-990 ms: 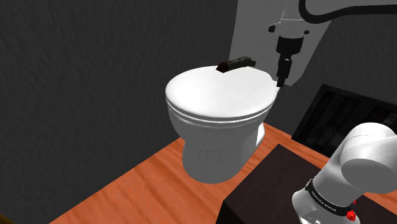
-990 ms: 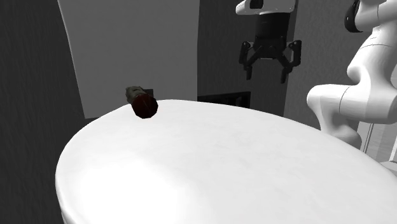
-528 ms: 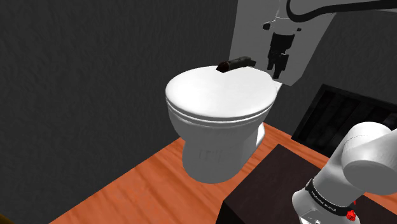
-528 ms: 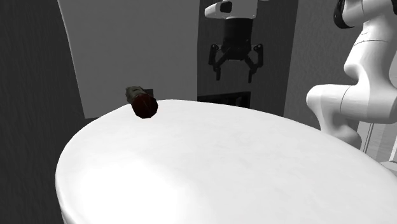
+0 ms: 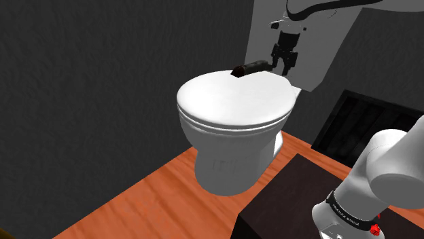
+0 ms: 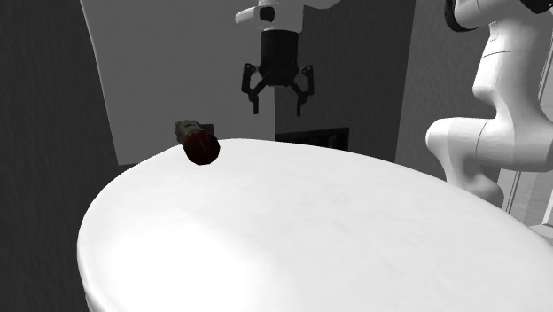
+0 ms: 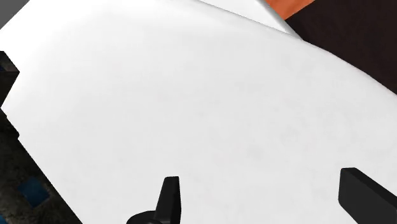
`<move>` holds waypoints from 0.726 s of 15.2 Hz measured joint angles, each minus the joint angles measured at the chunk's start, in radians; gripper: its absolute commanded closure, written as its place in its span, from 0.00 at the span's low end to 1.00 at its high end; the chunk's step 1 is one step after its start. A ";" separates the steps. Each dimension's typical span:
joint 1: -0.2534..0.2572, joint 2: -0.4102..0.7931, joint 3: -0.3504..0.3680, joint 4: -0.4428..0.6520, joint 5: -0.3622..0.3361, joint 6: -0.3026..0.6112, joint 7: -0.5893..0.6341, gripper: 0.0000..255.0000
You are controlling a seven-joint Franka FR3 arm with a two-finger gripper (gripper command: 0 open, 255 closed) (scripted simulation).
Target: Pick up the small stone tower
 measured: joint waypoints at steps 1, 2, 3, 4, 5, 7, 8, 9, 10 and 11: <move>0.007 0.041 -0.018 0.030 0.022 0.013 -0.057 0.00; 0.012 0.087 -0.035 0.072 0.047 0.016 -0.117 0.00; 0.015 0.134 -0.049 0.116 0.076 0.019 -0.175 0.00; 0.016 0.174 -0.059 0.155 0.102 0.018 -0.231 0.00; 0.013 0.225 -0.071 0.206 0.135 0.012 -0.292 0.00; 0.003 0.312 -0.080 0.299 0.196 -0.003 -0.401 0.00; -0.006 0.357 -0.080 0.337 0.226 -0.002 -0.452 0.00; -0.019 0.404 -0.080 0.393 0.257 -0.018 -0.505 0.00; -0.034 0.449 -0.077 0.444 0.287 -0.031 -0.555 0.00; -0.050 0.492 -0.071 0.500 0.314 -0.049 -0.602 0.00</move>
